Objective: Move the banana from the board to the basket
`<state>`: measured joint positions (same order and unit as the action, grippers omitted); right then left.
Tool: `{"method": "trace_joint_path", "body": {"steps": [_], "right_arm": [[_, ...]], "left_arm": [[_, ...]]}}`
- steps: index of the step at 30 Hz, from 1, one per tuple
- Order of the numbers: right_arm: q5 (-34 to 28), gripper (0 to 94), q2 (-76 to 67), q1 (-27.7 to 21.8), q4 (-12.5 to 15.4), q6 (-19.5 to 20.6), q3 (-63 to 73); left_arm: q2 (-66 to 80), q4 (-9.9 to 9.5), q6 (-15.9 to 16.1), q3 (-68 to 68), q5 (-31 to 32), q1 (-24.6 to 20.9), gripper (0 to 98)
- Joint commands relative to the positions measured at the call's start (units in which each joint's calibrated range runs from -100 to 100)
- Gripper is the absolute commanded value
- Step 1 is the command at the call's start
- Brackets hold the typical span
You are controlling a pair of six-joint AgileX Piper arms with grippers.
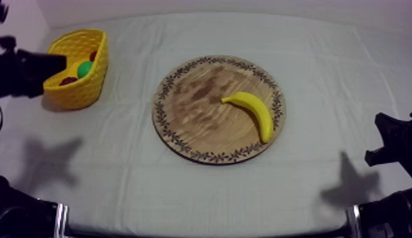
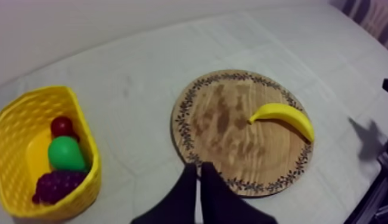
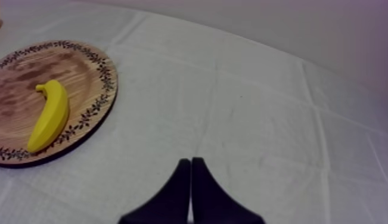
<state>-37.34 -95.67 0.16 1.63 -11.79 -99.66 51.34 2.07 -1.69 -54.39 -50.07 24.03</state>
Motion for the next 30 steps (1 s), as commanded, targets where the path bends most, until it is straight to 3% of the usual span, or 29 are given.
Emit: {"method": "trace_joint_path", "body": {"steps": [1,6,24,30], "right_arm": [[0.01,0.3,0.00,0.00,0.00,0.00,-0.01],[0.01,0.3,0.00,0.00,0.00,0.00,-0.01],[0.01,0.3,0.00,0.00,0.00,0.00,-0.01],[0.01,0.3,0.00,0.00,0.00,0.00,-0.01]], "left_arm": [[-9.70,1.09,1.81,9.95,-2.91,0.55,0.0],[-21.20,2.29,2.86,21.24,-8.96,2.84,0.0],[-53.74,2.06,1.15,54.26,-19.33,14.25,0.0],[-62.08,2.85,1.00,65.15,-23.68,16.42,0.0]]}}
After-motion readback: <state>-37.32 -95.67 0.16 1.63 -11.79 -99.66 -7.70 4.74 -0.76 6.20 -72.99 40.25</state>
